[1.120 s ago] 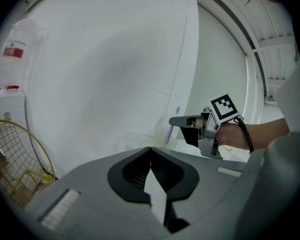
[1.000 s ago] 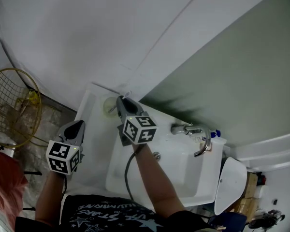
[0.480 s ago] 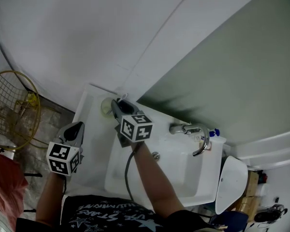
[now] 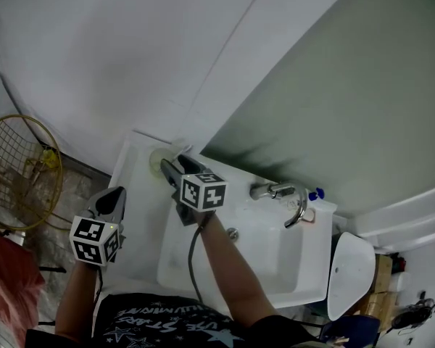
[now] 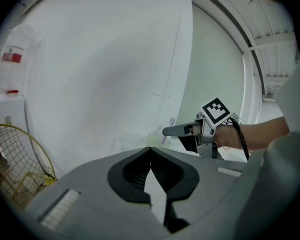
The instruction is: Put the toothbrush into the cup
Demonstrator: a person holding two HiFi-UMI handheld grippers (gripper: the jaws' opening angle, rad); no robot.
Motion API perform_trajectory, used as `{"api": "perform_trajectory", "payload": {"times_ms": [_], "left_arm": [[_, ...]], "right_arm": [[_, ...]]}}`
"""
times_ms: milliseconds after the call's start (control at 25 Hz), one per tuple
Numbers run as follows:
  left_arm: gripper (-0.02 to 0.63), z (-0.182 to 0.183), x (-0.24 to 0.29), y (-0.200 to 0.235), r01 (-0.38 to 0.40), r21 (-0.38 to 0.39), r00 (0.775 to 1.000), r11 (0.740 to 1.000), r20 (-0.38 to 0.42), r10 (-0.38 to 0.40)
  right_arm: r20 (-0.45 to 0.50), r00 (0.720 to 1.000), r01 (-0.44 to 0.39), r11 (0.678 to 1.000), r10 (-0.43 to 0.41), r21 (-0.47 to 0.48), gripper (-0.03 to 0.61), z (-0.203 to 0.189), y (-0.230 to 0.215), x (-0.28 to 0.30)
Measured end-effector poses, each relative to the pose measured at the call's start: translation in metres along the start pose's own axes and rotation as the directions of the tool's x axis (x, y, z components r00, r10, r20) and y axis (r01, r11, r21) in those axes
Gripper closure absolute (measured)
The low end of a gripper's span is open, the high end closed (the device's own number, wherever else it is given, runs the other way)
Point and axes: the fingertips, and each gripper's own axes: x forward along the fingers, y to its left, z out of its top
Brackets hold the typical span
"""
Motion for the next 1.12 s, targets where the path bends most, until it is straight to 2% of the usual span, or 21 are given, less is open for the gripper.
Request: {"api": "perform_trajectory", "payload": {"times_ms": [200, 640, 840, 1120], "left_arm": [[0.604, -0.003, -0.010, -0.006, -0.006, 0.003, 1.000, 1.000, 0.004, 0.006], [0.604, 0.003, -0.051, -0.038, -0.029, 0.029, 0.998, 0.999, 0.048, 0.027], [0.604, 0.004, -0.073, -0.069, -0.024, 0.052, 0.998, 0.998, 0.065, 0.021], [0.604, 0.002, -0.096, -0.116, -0.005, 0.079, 0.996, 0.997, 0.088, -0.002]], "right_arm": [[-0.015, 1.000, 0.021, 1.000, -0.021, 0.001, 0.333, -0.010, -0.002, -0.012], [0.070, 0.998, 0.013, 0.999, -0.010, -0.052, 0.335, -0.011, 0.026, -0.079], [0.107, 0.994, 0.025, 0.997, -0.017, -0.077, 0.433, -0.017, 0.038, -0.126], [0.156, 0.987, 0.048, 0.996, -0.035, -0.080, 0.524, -0.030, 0.045, -0.188]]}}
